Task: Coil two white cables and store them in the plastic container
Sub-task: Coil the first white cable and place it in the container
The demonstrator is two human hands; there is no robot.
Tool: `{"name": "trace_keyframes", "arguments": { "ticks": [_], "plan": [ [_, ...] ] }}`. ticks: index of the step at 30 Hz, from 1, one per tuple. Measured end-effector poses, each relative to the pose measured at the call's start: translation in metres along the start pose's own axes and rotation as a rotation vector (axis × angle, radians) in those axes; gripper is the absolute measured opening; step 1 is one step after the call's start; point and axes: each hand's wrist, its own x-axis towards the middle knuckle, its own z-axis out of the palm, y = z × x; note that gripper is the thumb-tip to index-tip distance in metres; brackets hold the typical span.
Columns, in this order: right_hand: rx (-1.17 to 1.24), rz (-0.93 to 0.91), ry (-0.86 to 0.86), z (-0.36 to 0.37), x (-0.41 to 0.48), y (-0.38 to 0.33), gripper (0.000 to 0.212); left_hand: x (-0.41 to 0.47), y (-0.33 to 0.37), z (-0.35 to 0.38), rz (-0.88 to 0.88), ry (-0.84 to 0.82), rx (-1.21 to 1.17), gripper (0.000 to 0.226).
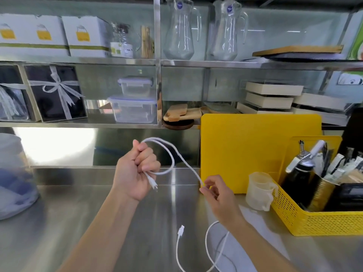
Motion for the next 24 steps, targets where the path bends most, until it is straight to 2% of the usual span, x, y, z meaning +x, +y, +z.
{"name": "trace_keyframes", "arguments": {
  "ticks": [2, 5, 7, 9, 12, 14, 17, 20, 22, 24],
  "plan": [
    [-0.071, -0.109, 0.036, -0.001, -0.005, 0.002, 0.011, 0.003, 0.012, -0.003, 0.042, 0.001, -0.075, 0.051],
    [-0.352, -0.371, 0.080, -0.009, -0.004, 0.002, 0.017, 0.003, 0.020, -0.004, 0.069, 0.060, -0.020, 0.044],
    [-0.617, -0.481, -0.009, -0.012, -0.001, -0.003, 0.009, 0.002, 0.016, -0.004, 0.089, 0.117, 0.072, 0.039],
    [-0.745, -0.487, -0.167, -0.009, 0.000, -0.016, 0.011, 0.003, 0.008, -0.005, 0.122, 0.172, 0.224, 0.039],
    [-0.696, -0.414, -0.414, -0.005, -0.001, -0.043, 0.011, 0.004, -0.003, -0.005, 0.122, 0.172, 0.452, 0.040],
    [-0.585, -0.391, -0.464, -0.006, -0.003, -0.060, 0.016, 0.002, -0.011, -0.004, 0.080, 0.150, 0.635, 0.038],
    [-0.460, -0.315, -0.386, -0.014, -0.001, -0.085, 0.018, -0.002, -0.023, -0.007, -0.001, 0.124, 0.938, 0.037],
    [-0.398, -0.218, -0.272, -0.019, 0.005, -0.093, 0.026, -0.009, -0.034, -0.012, -0.087, 0.023, 1.224, 0.039],
    [-0.386, -0.181, -0.225, -0.021, 0.009, -0.094, 0.026, -0.013, -0.040, -0.011, -0.164, -0.055, 1.280, 0.040],
    [-0.375, -0.146, -0.201, -0.021, 0.011, -0.093, 0.030, -0.014, -0.046, -0.008, -0.218, -0.095, 1.216, 0.040]
  ]
}}
